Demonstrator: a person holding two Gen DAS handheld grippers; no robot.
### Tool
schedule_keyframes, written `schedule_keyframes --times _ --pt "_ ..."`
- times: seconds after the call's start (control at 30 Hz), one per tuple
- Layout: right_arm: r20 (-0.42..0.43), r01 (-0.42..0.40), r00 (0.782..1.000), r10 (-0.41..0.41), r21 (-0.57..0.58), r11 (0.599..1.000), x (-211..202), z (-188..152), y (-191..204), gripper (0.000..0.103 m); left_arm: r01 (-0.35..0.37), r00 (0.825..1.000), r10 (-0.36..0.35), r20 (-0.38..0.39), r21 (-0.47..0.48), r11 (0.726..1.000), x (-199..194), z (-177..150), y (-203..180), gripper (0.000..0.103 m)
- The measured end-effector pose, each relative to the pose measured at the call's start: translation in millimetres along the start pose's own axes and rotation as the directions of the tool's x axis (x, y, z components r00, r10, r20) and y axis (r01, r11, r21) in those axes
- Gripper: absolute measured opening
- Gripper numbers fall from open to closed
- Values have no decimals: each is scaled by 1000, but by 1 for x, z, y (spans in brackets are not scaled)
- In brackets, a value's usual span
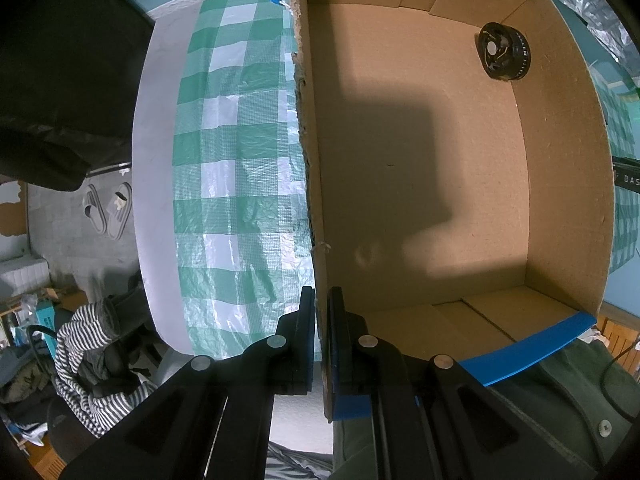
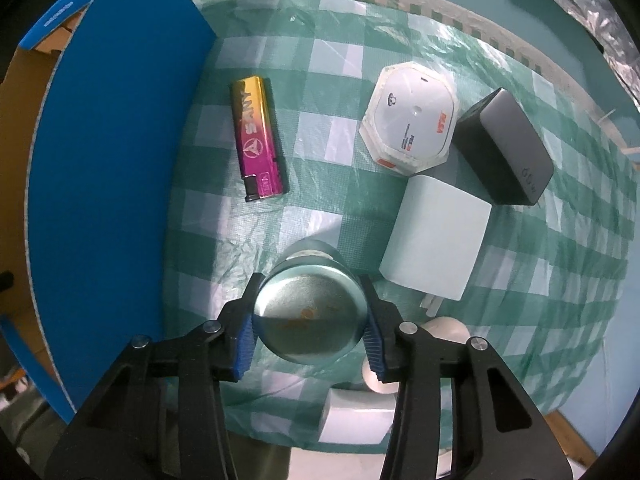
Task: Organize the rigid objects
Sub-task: 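Move the right gripper back to the green tin, then close the right gripper on the green tin, then carry the green tin into the box beside the puck and release it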
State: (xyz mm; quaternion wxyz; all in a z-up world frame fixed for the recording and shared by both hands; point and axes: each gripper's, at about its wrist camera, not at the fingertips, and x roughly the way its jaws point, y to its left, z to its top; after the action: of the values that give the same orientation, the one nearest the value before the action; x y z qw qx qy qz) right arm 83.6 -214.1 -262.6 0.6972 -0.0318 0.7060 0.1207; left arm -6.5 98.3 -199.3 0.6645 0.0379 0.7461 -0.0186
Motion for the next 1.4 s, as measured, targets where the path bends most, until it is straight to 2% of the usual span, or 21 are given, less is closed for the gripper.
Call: schedule_keyframes --times 0.83,1.4 --pt "63 22 998 -14 -118 993 -83 11 35 44 1 1000 -1 -1 4 1000 0 4 -1 6" --pt "141 38 990 1 -270 962 -133 54 80 44 -8 1000 8 4 20 1000 -2 11 -3 6"
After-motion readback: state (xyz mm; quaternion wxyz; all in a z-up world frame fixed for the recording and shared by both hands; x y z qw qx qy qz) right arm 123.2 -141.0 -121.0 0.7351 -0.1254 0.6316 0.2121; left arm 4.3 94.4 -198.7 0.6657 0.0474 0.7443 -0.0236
